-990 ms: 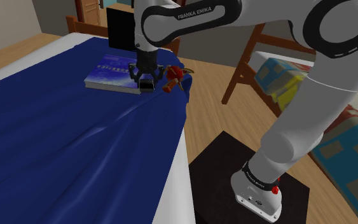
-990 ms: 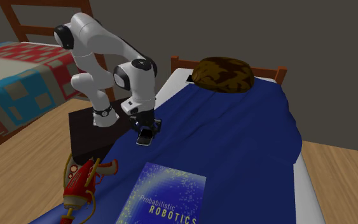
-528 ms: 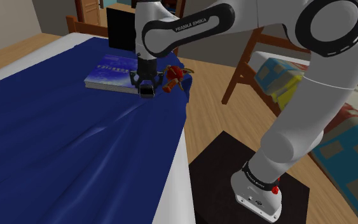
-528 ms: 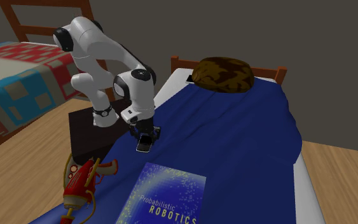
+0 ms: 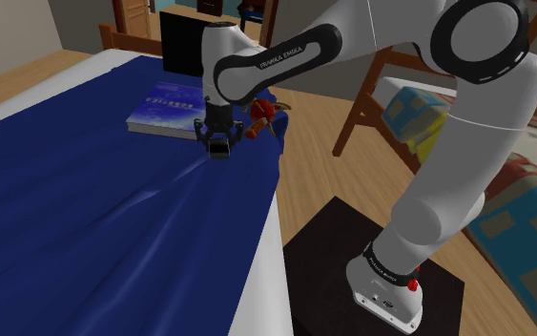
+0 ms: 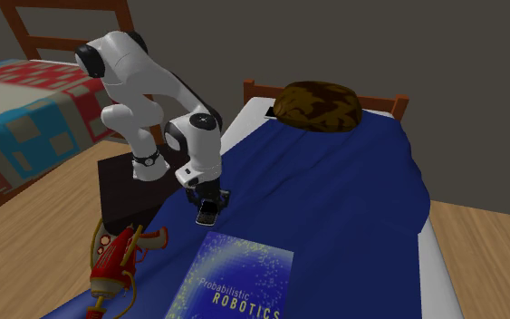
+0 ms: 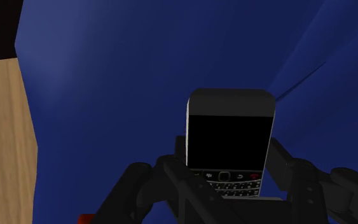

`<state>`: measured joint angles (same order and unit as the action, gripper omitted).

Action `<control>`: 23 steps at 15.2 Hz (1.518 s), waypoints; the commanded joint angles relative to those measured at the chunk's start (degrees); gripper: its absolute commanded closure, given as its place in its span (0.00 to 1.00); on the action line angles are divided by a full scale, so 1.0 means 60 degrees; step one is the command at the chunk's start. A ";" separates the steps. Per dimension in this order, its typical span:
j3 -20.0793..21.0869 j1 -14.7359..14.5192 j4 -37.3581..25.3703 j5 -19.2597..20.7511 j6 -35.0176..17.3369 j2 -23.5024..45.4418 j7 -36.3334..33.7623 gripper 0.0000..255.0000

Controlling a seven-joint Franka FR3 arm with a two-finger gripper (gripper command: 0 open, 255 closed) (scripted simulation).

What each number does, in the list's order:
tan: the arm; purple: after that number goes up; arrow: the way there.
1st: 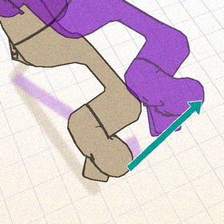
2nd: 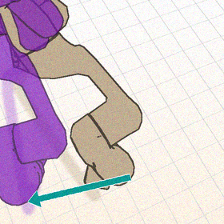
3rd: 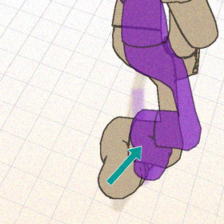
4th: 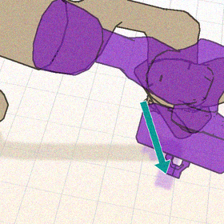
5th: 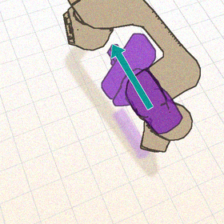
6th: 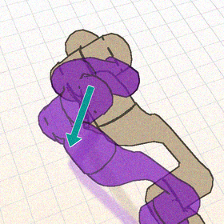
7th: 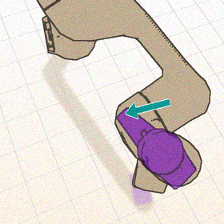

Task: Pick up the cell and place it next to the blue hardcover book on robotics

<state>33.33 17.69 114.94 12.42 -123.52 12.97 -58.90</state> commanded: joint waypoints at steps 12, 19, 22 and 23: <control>-0.0048 -0.0044 0.0181 0.0162 -0.0328 0.0181 -0.0133 0.00; 0.0095 0.0035 -0.0256 -0.0247 0.0501 -0.0311 0.0138 0.00; 0.0121 0.0047 -0.0391 -0.0340 0.0724 -0.0424 0.0199 0.00; 0.0121 0.0047 -0.0391 -0.0340 0.0724 -0.0424 0.0199 0.00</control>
<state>34.03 17.97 112.64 10.46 -119.32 10.52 -57.73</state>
